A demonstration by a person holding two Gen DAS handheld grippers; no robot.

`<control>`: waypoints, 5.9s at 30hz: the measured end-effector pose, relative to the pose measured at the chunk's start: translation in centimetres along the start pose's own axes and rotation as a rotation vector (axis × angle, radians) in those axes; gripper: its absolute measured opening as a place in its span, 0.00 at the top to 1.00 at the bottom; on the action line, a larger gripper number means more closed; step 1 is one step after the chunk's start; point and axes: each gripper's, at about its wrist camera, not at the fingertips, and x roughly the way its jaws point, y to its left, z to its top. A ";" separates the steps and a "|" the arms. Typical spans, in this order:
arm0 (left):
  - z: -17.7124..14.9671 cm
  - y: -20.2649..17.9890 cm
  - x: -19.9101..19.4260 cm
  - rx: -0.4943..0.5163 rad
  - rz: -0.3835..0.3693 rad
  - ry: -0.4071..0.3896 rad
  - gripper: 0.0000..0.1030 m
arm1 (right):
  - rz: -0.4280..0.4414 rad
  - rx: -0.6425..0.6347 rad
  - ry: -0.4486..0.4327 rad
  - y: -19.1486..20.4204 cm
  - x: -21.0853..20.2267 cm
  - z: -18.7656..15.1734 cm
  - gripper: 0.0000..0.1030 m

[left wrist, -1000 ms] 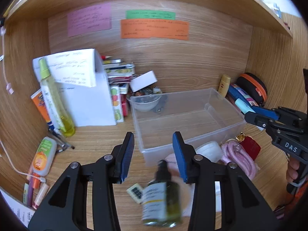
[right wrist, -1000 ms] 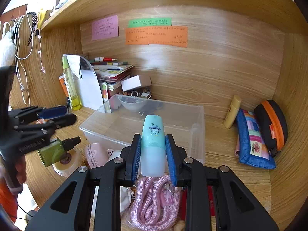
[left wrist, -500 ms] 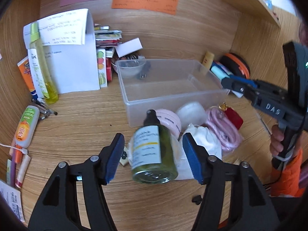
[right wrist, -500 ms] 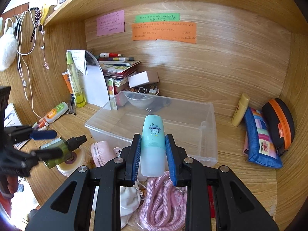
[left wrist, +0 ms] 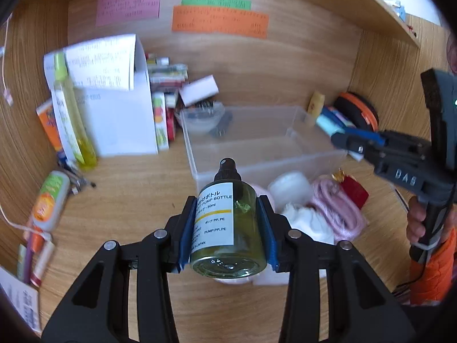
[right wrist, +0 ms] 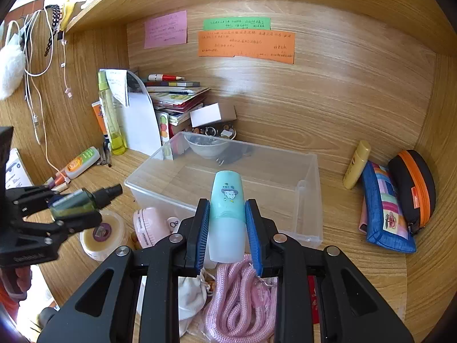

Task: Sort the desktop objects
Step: 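Carry the green bottle and mint tube over the clear plastic box with both tools, then open the left tool to drop the bottle while the right tool releases the tube into the box, then withdraw both tools from the box toward the remaining items, then grasp the yellow-lidded tub with the left tool while the right tool grasps the red pouch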

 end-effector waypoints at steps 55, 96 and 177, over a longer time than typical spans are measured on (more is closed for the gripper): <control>8.1 -0.7 17.0 0.135 -0.098 0.388 0.60 | -0.032 -0.165 0.353 -1.7 15.1 3.5 0.78; 8.1 -1.8 2.0 0.124 0.036 0.115 0.07 | -0.183 -0.143 0.038 -0.2 -1.0 4.6 0.17; -3.5 1.6 4.7 -0.096 0.008 0.208 0.03 | -0.140 0.056 0.293 -8.6 4.1 -8.7 0.70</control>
